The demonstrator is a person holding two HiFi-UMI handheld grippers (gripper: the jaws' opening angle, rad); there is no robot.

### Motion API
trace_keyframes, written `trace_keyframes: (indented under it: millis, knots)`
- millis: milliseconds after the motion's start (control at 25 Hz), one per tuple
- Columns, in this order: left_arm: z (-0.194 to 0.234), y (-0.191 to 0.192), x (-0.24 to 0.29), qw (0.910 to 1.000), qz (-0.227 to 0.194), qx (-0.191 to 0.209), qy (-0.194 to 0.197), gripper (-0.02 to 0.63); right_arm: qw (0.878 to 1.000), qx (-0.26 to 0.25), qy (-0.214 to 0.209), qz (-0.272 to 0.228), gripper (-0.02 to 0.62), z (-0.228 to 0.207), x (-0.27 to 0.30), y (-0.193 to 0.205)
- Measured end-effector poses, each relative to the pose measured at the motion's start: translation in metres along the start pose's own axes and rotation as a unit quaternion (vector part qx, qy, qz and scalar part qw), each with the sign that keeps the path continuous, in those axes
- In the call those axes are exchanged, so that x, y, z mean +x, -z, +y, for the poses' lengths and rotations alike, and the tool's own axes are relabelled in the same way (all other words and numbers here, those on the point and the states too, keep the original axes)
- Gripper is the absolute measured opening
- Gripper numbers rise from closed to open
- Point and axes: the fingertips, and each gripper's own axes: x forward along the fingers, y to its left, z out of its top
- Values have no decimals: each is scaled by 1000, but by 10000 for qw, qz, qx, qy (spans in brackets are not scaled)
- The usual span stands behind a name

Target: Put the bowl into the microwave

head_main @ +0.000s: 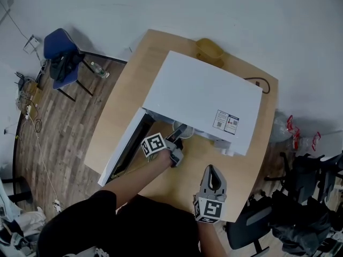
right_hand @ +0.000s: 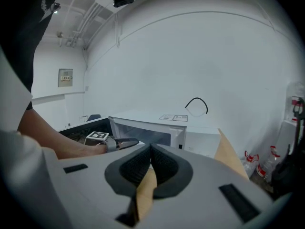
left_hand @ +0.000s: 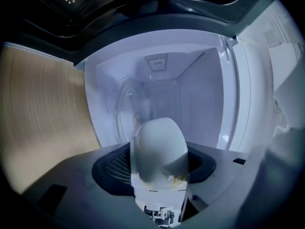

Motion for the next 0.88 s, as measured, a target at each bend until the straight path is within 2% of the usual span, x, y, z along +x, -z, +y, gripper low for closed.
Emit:
trace_keyframes:
  millis: [200,400,640,880]
  knots:
    - [9,-5,13,9998,-132,-108,-42,253,10000,40,32,82,60,-4,0,9]
    - [22,-8,18,9990,-322,-166,-251,253,9998,48,96,191,60,-9,1,20]
    - [26,-10,22,9980,-493,-318,-251,253,9996,131,105,245,60,-7,-2,27]
    - [23,-23,24,9943,-650,519,-660,253,9996,111,162,227,60,-5,-4,29]
